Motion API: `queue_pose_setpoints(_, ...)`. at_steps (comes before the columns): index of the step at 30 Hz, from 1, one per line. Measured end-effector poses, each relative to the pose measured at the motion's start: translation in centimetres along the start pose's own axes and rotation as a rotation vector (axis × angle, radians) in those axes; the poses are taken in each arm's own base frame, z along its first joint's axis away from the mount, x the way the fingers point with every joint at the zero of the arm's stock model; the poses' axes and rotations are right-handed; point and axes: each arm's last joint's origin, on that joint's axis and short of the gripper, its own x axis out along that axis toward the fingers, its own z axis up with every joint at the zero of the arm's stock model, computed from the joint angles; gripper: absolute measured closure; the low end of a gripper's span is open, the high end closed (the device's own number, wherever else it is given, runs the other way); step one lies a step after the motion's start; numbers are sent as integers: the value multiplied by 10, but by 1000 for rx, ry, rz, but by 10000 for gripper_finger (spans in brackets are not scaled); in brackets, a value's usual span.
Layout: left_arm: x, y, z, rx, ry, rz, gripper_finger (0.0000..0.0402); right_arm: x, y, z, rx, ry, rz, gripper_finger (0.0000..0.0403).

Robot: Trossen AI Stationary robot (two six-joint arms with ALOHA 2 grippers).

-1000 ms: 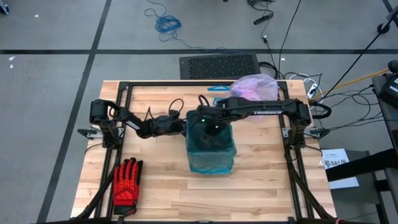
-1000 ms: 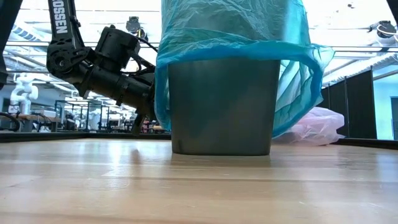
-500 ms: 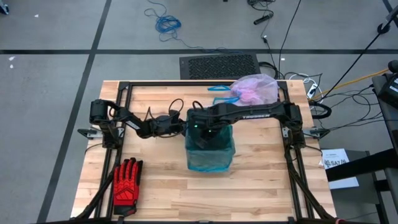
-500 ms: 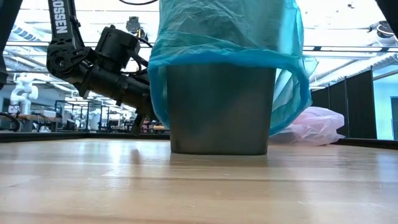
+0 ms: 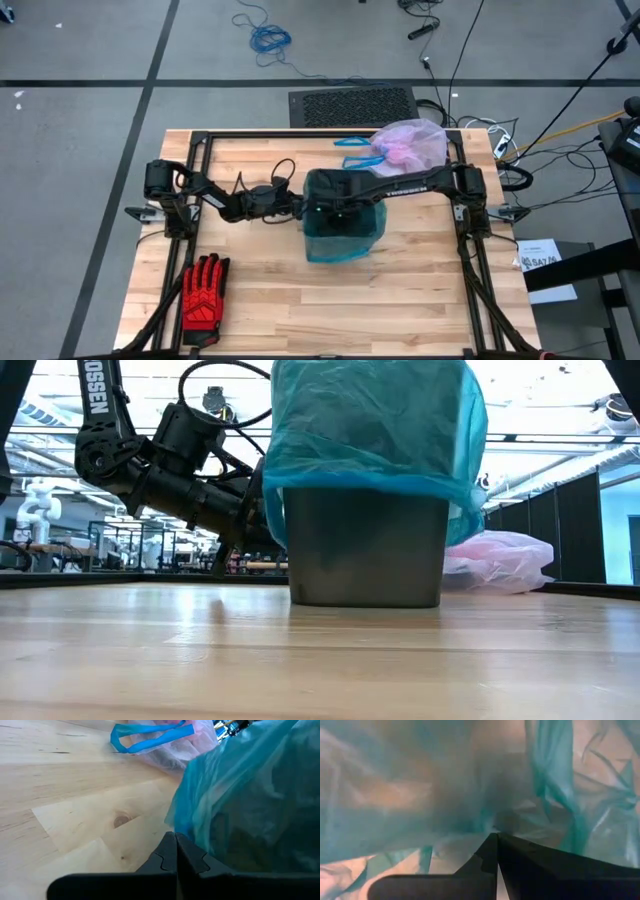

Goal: Place trash/remove bag and relplace
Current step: Insert the blue trash bag into the trash bin

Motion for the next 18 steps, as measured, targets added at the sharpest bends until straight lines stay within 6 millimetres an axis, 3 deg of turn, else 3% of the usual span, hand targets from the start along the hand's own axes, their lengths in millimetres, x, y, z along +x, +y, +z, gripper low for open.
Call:
queue_pose_setpoints(9,0,0,0,6,0,0,402,18,-5,-7,18,-10,9,403)
queue_pose_setpoints(18,-2,10,8,22,-25,36,402,8,-7,-7,48,-23,19,403)
